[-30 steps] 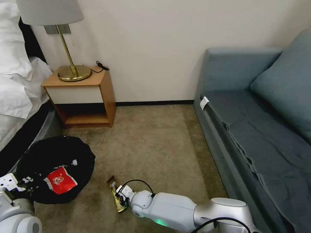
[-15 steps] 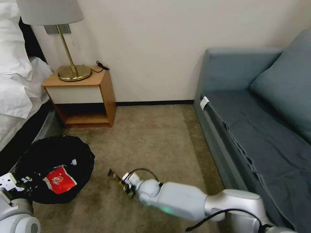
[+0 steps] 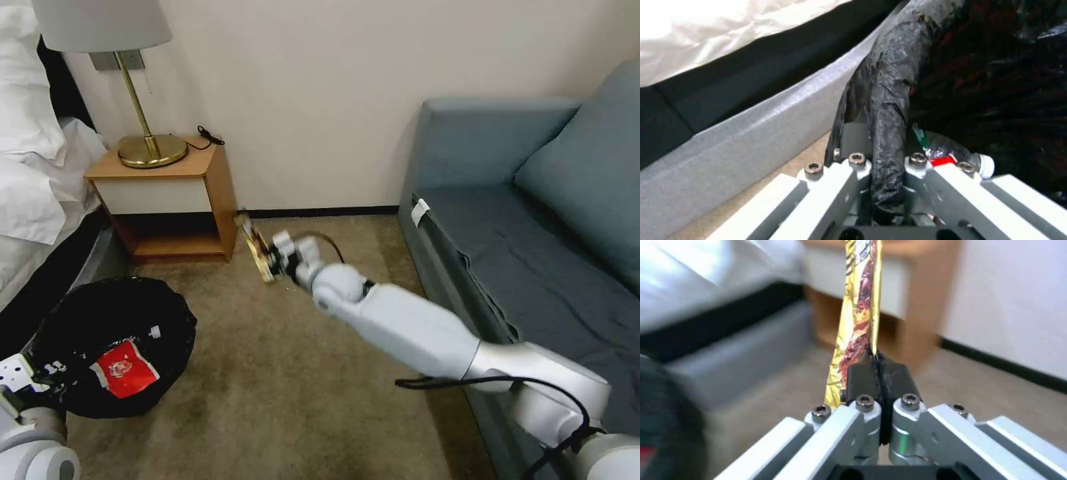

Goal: Pick up the trash bin, then pick up the garbage on the floor and place it into the trash bin.

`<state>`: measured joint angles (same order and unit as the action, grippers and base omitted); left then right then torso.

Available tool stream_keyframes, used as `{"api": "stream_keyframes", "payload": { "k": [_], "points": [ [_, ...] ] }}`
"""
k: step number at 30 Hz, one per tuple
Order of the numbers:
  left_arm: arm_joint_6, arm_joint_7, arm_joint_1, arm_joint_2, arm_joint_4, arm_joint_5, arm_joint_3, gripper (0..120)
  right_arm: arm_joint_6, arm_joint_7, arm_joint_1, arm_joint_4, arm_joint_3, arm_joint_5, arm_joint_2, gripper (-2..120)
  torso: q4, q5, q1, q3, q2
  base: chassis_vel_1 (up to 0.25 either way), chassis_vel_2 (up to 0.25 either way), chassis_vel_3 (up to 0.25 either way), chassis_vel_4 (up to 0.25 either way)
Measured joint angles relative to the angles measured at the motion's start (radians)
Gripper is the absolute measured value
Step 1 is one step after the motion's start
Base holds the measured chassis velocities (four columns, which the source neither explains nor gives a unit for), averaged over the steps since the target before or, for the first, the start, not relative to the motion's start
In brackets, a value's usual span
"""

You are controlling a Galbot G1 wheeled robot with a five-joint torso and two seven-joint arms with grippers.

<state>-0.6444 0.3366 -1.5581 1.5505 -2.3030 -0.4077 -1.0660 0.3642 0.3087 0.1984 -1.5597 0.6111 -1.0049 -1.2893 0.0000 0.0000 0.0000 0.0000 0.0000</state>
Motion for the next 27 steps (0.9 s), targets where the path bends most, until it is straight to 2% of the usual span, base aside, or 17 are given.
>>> {"api": "stream_keyframes", "payload": {
  "k": [4,8,13,14,16,19,21,25,27],
  "points": [
    [0.0,0.001,0.002,0.003,0.004,-0.001,0.002,2,0.027,0.082,-0.008,-0.143,0.042,-0.096,-0.042,0,0.0002,-0.0001,0.0,0.0,0.0,0.0,0.0,0.0,0.0],
    [-0.002,0.003,0.006,0.007,0.005,-0.003,0.006,2,0.024,0.141,0.005,-0.199,0.124,-0.139,-0.086,0,0.0003,-0.0002,0.0,0.0,0.0,0.0,0.0,0.0,0.0],
    [-0.004,0.004,0.012,0.013,0.006,-0.004,0.01,2,0.012,0.176,0.036,-0.197,0.218,-0.138,-0.137,0,0.0002,-0.0002,0.0,0.0,0.0,0.0,0.0,0.0,0.0],
    [-0.005,0.004,0.015,0.017,0.007,-0.004,0.014,2,0.006,0.189,0.058,-0.168,0.271,-0.116,-0.175,0,0.0001,-0.0002,0.0,0.0,0.0,0.0,0.0,0.0,0.0],
    [-0.006,0.005,0.016,0.019,0.007,-0.004,0.015,2,0.002,0.193,0.067,-0.136,0.308,-0.089,-0.202,0,0.0002,-0.0002,0.0,0.0,0.0,0.0,0.0,0.0,0.0],
    [-0.006,0.005,0.017,0.019,0.007,-0.005,0.015,2,0.002,0.193,0.07,-0.12,0.325,-0.079,-0.212,0,0.0002,-0.0003,0.0,0.0,0.0,0.0,0.0,0.0,0.0],
    [-0.006,0.005,0.017,0.02,0.007,-0.005,0.015,2,0.004,0.193,0.071,-0.118,0.328,-0.075,-0.212,4,0.0001,-0.0002,0.0,0.0,0.0,0.0,0.0,0.0,0.0],
    [-0.007,0.006,0.019,0.022,0.007,-0.007,0.017,2,0.006,0.192,0.074,-0.118,0.328,-0.057,-0.202,22,0.0001,-0.0001,0.0,0.0,0.0,0.0,0.0,0.0,0.0],
    [-0.007,0.006,0.019,0.022,0.007,-0.008,0.018,2,0.006,0.192,0.074,-0.119,0.326,-0.055,-0.198,25,0.0,-0.0001,0.0,0.0,0.0,0.0,0.0,0.0,0.0]
  ]
}}
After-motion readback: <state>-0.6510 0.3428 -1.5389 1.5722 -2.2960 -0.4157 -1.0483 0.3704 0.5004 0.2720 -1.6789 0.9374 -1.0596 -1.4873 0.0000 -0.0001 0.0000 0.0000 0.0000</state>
